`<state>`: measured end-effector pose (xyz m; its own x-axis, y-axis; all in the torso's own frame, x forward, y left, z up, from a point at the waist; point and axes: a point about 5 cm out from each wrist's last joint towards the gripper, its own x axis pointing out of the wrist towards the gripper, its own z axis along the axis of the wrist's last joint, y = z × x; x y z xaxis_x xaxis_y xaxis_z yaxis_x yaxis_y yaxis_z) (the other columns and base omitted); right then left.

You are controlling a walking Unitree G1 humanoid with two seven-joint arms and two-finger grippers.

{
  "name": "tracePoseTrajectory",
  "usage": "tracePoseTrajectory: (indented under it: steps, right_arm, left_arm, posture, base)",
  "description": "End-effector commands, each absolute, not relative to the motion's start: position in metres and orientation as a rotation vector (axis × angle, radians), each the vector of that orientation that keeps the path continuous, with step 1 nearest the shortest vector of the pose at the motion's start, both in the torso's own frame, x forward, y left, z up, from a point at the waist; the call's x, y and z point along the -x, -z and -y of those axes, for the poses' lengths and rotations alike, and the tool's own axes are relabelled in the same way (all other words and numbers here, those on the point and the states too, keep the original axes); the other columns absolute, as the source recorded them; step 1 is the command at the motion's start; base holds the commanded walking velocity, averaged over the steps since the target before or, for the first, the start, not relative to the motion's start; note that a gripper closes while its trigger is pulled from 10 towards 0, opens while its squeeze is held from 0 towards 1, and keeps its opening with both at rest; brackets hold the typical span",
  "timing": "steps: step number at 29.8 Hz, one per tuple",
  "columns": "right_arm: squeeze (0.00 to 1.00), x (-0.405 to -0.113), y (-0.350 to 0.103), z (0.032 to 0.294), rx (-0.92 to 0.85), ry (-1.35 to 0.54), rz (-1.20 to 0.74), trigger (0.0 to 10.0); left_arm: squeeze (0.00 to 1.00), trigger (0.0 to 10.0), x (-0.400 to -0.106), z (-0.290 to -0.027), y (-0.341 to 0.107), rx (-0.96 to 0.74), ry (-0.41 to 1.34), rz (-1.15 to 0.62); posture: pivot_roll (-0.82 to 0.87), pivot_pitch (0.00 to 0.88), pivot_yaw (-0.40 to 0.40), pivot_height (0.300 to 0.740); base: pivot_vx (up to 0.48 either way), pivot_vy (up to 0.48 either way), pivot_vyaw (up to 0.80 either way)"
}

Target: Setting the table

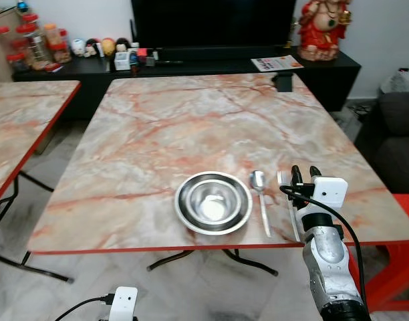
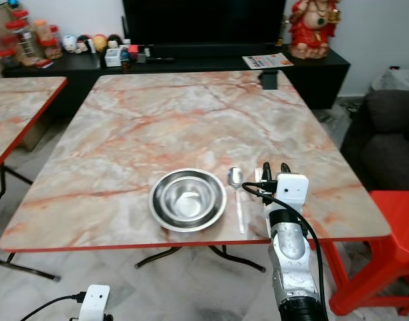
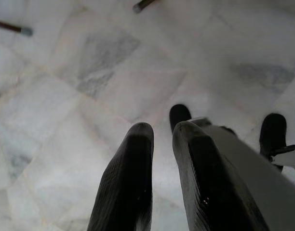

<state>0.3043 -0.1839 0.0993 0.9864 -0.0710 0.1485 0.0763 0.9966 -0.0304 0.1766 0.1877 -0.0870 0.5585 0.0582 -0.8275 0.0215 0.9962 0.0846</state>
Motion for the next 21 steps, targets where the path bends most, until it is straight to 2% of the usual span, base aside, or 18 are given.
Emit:
tracePoseTrajectory:
  steps: [1, 21]
  right_arm:
    - [0.0, -0.307, -0.109, 0.181, 0.044, 0.065, 0.192, 10.0]
    - [0.0, -0.309, -0.121, 0.178, 0.044, 0.064, 0.239, 10.0]
  left_arm:
    - [0.0, 10.0, -0.175, -0.192, 0.087, -0.096, -0.035, -0.982]
    - [0.0, 10.0, -0.175, -0.194, 0.087, -0.105, -0.038, -0.983]
  posture:
    - [-0.08, 0.0, 0.012, 0.74]
    - [-0.08, 0.0, 0.015, 0.74]
  base:
    - [0.0, 0.315, 0.0]
    - [0.0, 0.311, 0.0]
